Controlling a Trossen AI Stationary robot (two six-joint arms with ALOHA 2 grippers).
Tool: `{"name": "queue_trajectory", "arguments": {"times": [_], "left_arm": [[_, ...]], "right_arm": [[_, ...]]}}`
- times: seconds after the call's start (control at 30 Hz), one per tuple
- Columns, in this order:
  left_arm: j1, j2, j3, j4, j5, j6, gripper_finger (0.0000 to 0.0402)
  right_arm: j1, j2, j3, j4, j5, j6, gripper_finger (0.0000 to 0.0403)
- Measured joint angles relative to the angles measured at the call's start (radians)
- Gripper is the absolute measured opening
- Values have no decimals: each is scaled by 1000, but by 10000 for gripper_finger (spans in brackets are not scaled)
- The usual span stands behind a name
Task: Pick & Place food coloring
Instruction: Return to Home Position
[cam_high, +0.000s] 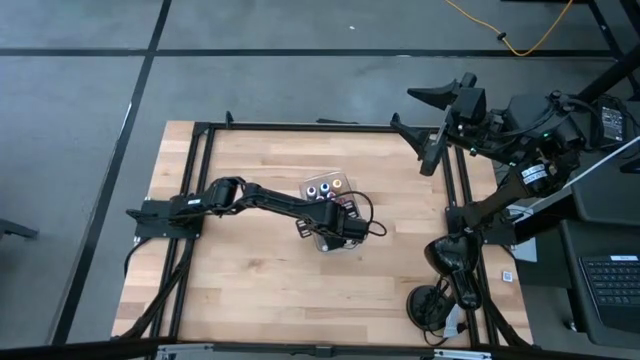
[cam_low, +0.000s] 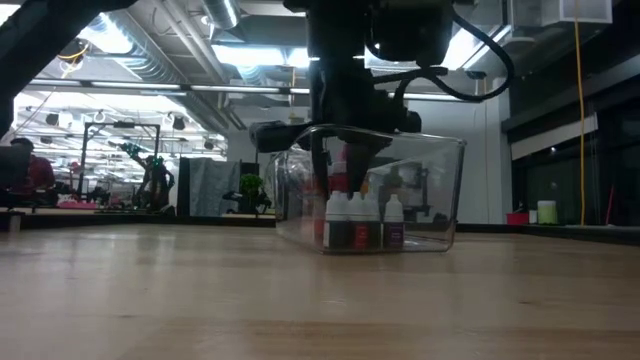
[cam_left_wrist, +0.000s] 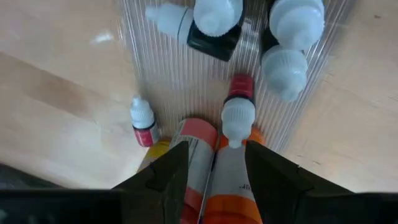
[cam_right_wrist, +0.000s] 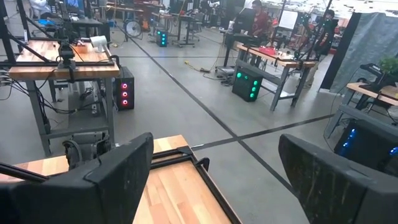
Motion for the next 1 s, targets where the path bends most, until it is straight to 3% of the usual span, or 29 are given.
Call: {"name": "queue_trajectory", "arguments": {"times": [0.33,0.47,0.63,0.8,1.0], "left_arm": [[0,-104,2,7,85,-81,194],[4,-174,2,4,182,-159,225],[2,-273,1,3,307,-337,275],[27,-389,1,10,384,-641,321],[129,-565,1,43,589,-882,332]], "right_arm": [[0,0,0,2,0,0,347],[-2,0,0,9,1,0,347],[-3,0,0,8,1,-2,347],[-3,0,0,2,-21,10,347],[-3,-23,-1,-7,-52,133,347]]}}
